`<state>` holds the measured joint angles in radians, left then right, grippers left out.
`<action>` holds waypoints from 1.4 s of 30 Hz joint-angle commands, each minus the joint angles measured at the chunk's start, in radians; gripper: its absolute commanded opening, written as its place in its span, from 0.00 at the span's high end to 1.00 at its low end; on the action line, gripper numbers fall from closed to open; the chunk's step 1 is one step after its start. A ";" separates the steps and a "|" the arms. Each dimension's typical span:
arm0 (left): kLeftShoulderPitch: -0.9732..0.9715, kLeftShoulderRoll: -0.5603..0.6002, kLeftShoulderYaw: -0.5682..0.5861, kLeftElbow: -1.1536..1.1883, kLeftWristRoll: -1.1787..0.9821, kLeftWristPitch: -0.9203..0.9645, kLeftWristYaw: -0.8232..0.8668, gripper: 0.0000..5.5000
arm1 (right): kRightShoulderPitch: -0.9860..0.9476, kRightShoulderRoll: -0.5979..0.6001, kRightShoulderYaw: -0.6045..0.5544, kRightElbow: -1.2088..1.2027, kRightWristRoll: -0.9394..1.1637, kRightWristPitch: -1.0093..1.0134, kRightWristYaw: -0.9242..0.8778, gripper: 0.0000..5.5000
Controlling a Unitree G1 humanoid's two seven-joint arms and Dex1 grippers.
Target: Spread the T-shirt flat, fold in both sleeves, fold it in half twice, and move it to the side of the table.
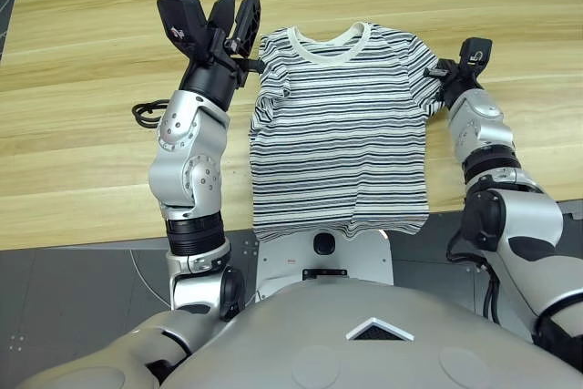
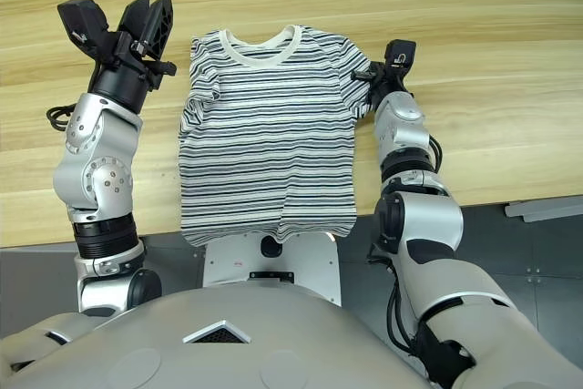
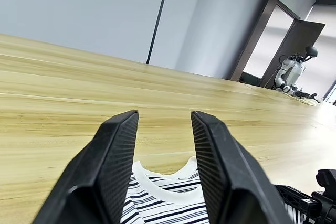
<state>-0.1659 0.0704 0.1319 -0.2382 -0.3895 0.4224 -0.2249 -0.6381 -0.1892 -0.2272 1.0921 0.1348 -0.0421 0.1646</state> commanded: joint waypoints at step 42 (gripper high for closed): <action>0.012 -0.023 0.011 -0.029 -0.068 -0.047 -0.020 0.65 | 0.190 0.174 0.173 -0.659 0.170 0.232 0.412 0.74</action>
<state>-0.1555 0.0469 0.1327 -0.2328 -0.4287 0.3848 -0.2267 -0.4649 0.0101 -0.0557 0.5170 0.2792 0.1641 0.5474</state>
